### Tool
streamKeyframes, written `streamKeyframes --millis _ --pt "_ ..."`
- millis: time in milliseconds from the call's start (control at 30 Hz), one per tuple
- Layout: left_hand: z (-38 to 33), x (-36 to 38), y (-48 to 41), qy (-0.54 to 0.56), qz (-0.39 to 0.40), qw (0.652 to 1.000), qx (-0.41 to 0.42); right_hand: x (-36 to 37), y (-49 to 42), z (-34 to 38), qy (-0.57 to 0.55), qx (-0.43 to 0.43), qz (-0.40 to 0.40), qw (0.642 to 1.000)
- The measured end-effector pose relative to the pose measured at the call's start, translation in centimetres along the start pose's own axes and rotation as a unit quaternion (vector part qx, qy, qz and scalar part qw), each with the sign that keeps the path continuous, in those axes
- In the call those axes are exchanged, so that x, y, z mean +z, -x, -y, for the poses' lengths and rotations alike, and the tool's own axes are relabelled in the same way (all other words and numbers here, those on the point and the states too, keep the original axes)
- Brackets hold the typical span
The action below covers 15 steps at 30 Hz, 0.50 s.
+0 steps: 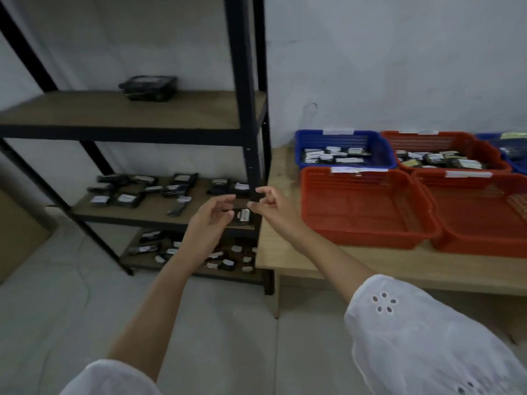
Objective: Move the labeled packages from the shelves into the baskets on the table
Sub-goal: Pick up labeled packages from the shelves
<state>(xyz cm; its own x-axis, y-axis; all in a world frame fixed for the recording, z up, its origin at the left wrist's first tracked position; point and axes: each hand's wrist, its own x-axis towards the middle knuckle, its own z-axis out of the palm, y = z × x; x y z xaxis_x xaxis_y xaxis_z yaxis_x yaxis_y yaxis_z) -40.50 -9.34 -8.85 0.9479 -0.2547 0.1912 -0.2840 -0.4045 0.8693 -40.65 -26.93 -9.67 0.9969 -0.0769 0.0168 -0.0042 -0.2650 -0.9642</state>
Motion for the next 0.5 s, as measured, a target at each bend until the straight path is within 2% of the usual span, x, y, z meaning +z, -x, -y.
streamKeyframes --millis 200,500 --pt "5.6 -9.7 0.3 0.003 -0.016 1.000 -0.019 10.7 -1.7 2.1 -0.013 0.024 0.022 0.999" --pt "13.4 -16.3 -4.3 0.011 -0.033 0.998 -0.056 19.5 -9.2 1.2 -0.009 0.063 0.048 0.997"
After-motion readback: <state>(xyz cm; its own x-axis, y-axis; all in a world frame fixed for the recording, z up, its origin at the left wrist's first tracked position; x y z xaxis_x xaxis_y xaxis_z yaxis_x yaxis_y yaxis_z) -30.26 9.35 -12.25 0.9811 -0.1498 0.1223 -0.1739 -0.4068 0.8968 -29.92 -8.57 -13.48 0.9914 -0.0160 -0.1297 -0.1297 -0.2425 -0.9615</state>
